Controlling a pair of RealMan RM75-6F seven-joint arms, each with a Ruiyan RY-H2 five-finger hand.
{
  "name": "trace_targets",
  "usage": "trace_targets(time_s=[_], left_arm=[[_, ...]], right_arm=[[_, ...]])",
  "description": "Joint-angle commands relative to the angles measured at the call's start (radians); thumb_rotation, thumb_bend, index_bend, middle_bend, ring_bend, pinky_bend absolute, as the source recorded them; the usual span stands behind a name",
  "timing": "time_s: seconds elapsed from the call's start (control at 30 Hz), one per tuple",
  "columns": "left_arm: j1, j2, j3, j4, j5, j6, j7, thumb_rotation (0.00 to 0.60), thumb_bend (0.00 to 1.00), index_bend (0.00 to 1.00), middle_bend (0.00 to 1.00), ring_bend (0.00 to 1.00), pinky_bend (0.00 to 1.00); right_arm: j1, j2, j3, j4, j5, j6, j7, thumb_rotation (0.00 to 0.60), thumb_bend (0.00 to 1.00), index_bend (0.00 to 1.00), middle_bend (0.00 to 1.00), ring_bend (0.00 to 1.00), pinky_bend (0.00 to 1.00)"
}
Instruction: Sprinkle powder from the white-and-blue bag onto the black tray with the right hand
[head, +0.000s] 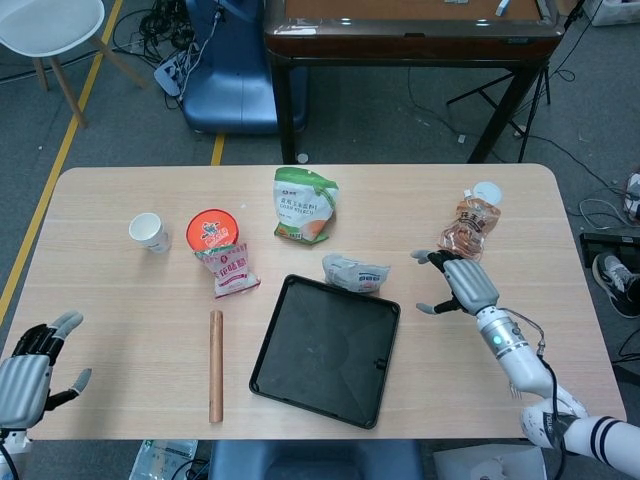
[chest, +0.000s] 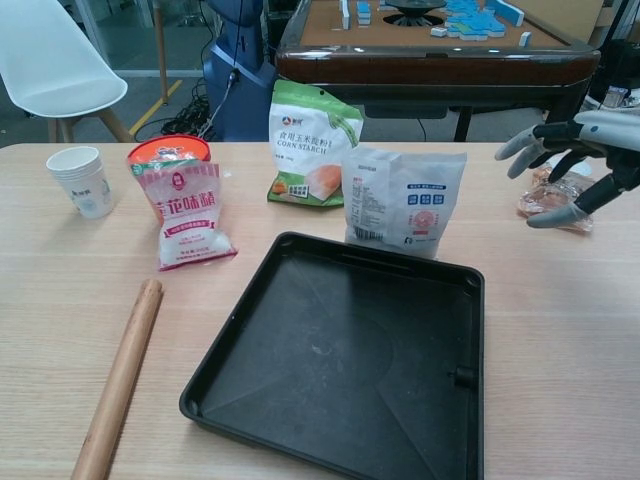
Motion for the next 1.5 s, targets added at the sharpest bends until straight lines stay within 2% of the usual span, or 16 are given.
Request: trace_targets(time_s=[0.03, 0.27, 0.57, 1.3, 1.4, 1.5], left_arm=[[0.001, 0.001, -0.001, -0.003, -0.003, -0.001, 0.005, 0.600, 0.27, 0.16, 0.14, 0.19, 0.11], [0.001, 0.007, -0.004, -0.020, -0.011, -0.002, 0.029, 0.600, 0.27, 0.16, 0.14, 0.19, 0.11], [0.004, 0.012, -0.006, -0.037, -0.019, -0.003, 0.056, 0.600, 0.27, 0.16, 0.15, 0.19, 0.11], [0.008, 0.016, -0.012, -0.029, -0.037, -0.007, 0.059, 0.600, 0.27, 0.16, 0.14, 0.19, 0.11], [0.007, 0.017, -0.013, -0.029, -0.038, -0.008, 0.060, 0.600, 0.27, 0.16, 0.14, 0.19, 0.11], [0.006, 0.017, -0.015, -0.029, -0.039, -0.010, 0.061, 0.600, 0.27, 0.16, 0.14, 0.19, 0.11]], right_arm=[[0.037, -0.060, 0.012, 0.080, 0.022, -0.041, 0.037, 0.600, 0.07, 0.20, 0.28, 0.19, 0.24], [0.102, -0.180, 0.024, 0.256, 0.012, -0.095, 0.126, 0.600, 0.07, 0.20, 0.28, 0.19, 0.24], [0.174, -0.288, 0.019, 0.411, -0.043, -0.132, 0.254, 0.600, 0.07, 0.20, 0.28, 0.19, 0.24], [0.294, -0.432, -0.026, 0.622, -0.118, -0.204, 0.417, 0.600, 0.08, 0.20, 0.28, 0.19, 0.24], [0.304, -0.449, -0.034, 0.653, -0.130, -0.204, 0.447, 0.600, 0.11, 0.20, 0.30, 0.19, 0.24], [0.316, -0.462, -0.043, 0.683, -0.143, -0.207, 0.481, 0.600, 0.21, 0.22, 0.33, 0.19, 0.24]])
